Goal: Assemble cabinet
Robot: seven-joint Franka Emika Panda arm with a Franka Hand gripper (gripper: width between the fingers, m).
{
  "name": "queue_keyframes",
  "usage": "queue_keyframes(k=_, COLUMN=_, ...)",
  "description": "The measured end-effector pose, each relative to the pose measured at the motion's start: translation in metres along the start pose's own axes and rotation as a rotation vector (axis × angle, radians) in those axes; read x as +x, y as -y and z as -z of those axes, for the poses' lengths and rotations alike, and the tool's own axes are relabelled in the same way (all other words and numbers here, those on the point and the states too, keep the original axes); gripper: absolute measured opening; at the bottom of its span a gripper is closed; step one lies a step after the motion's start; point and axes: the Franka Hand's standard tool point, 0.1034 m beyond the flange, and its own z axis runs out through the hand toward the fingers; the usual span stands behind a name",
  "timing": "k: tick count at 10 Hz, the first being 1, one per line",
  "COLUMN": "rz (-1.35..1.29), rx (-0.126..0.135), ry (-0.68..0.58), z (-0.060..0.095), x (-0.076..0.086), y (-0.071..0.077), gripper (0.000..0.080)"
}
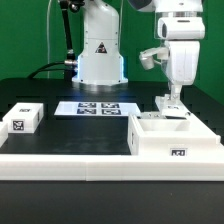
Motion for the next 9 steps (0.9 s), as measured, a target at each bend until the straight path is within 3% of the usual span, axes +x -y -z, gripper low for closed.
queue_keyframes(k=9, rz=-0.006, rx=0.0, ry=0.0, z=-0.0009, x=-0.0018, y=-0.0041, gripper=0.007)
